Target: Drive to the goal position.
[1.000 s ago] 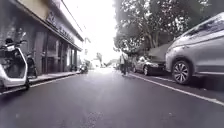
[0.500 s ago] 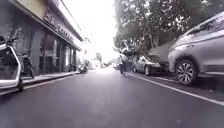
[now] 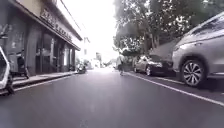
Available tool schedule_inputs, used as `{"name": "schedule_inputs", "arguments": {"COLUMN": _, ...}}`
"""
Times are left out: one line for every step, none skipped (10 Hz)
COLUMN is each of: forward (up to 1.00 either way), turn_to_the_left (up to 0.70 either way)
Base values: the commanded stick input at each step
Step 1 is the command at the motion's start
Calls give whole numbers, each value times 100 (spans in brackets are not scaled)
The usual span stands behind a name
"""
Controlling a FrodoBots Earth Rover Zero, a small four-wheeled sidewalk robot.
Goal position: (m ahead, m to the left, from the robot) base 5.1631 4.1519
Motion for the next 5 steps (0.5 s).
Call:
{"name": "schedule_inputs", "arguments": {"forward": 62, "turn_to_the_left": 0}}
{"name": "schedule_inputs", "arguments": {"forward": 65, "turn_to_the_left": 0}}
{"name": "schedule_inputs", "arguments": {"forward": 61, "turn_to_the_left": 0}}
{"name": "schedule_inputs", "arguments": {"forward": 61, "turn_to_the_left": 0}}
{"name": "schedule_inputs", "arguments": {"forward": 62, "turn_to_the_left": 0}}
